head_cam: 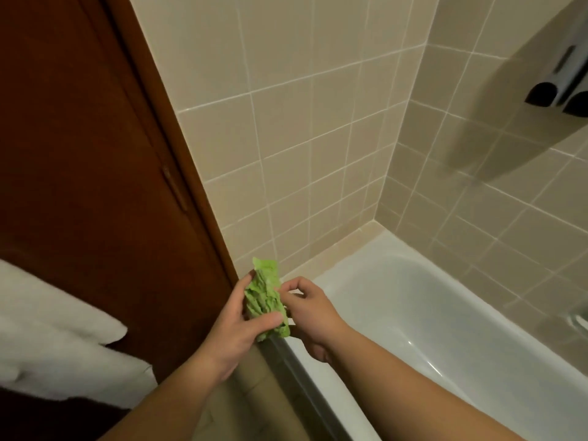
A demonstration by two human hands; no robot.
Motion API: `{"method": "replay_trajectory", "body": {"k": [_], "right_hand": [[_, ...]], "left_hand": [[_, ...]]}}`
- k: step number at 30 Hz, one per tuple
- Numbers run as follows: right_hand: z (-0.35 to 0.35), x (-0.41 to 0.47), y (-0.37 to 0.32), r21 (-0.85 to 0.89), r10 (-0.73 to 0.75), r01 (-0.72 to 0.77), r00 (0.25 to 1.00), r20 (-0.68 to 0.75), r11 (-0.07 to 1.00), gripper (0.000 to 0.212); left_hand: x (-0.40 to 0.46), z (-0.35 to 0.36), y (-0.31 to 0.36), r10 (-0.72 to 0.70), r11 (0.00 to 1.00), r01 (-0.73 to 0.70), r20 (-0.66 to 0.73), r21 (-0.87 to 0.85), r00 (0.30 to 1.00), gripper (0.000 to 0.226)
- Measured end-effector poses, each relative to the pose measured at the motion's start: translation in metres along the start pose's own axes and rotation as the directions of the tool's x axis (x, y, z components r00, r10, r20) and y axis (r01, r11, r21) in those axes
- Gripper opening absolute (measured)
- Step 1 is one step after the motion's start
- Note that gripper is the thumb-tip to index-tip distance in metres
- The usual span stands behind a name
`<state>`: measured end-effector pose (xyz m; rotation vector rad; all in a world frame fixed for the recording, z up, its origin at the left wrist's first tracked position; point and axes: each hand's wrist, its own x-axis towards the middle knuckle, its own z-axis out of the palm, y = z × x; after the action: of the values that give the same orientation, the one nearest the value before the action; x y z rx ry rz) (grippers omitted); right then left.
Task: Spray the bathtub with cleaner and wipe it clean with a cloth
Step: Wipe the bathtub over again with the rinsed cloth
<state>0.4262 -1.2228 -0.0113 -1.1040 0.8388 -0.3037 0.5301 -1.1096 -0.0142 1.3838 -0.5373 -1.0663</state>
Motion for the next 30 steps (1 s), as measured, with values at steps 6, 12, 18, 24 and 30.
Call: {"method": "replay_trajectory", "body": {"k": [6, 12, 18, 24, 30], "right_hand": [[0.019, 0.015, 0.017, 0.033, 0.065, -0.063, 0.994, -0.084, 0.997, 0.019], [0.039, 0.025, 0.058, 0.036, 0.134, -0.131, 0.986, -0.103, 0.991, 0.015], [0.03, 0.065, 0.164, -0.3, 0.129, -0.291, 0.878, -0.461, 0.908, 0.015], [-0.01, 0.109, 0.279, -0.744, 0.096, -0.505, 0.849, -0.519, 0.437, 0.05], [-0.06, 0.156, 0.38, -0.858, -0.091, -0.473, 0.863, -0.497, 0.202, 0.071]], "left_hand": [[0.03, -0.035, -0.021, 0.047, 0.983, -0.05, 0.023, 0.176, 0.999, 0.092], [0.054, -0.086, -0.061, 0.011, 0.929, -0.059, 0.133, 0.367, 0.991, 0.081], [0.067, -0.159, -0.138, -0.189, 0.923, 0.191, -0.038, 0.333, 0.981, 0.079], [0.08, -0.195, -0.244, -0.253, 0.896, 0.283, -0.13, 0.343, 0.959, 0.076], [0.138, -0.182, -0.379, -0.201, 0.928, 0.253, -0.202, 0.275, 0.958, 0.061]]}}
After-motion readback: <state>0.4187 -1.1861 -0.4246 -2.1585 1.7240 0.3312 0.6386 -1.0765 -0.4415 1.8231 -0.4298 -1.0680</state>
